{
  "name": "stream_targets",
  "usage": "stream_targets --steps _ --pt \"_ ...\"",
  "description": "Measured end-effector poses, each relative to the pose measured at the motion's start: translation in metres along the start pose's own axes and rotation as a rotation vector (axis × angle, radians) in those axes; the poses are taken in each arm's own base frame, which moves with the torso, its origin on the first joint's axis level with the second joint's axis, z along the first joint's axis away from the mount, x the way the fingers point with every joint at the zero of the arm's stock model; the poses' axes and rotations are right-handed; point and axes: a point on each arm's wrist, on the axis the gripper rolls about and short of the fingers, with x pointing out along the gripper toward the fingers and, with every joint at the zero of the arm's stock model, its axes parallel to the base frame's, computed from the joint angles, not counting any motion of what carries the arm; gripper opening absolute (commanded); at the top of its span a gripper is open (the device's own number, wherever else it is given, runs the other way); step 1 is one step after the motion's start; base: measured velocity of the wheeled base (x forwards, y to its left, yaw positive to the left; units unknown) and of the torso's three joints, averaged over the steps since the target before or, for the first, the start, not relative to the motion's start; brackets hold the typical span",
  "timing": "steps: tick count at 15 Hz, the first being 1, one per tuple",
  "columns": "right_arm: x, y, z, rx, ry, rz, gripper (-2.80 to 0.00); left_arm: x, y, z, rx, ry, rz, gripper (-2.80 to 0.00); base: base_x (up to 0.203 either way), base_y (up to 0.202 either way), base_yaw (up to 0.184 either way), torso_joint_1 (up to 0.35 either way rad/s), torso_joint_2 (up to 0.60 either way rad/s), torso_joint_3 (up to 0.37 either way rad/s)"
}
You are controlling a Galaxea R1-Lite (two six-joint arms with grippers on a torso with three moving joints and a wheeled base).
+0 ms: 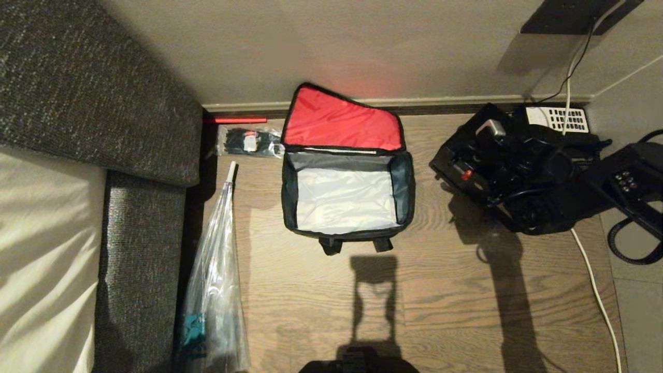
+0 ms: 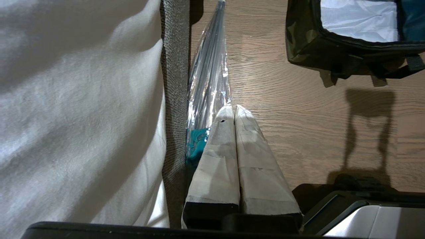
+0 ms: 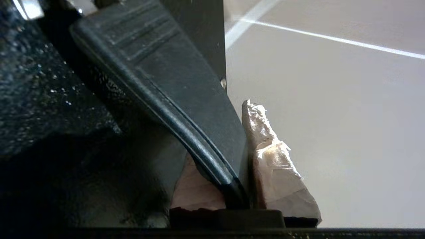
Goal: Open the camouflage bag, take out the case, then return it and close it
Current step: Place the black box back
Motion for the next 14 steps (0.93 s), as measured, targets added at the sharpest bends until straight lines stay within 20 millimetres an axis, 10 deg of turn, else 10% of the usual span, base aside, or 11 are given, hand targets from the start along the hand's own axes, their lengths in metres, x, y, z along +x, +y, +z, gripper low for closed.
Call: stream_targets --steps 14 --pt "-0.061 -0.141 0.02 0.093 -0.309 0.05 -2.8 0.0 0.0 0.0 0.0 0.0 0.0 -2.8 0.0 0.0 0.0 0.0 0.0 0.0"
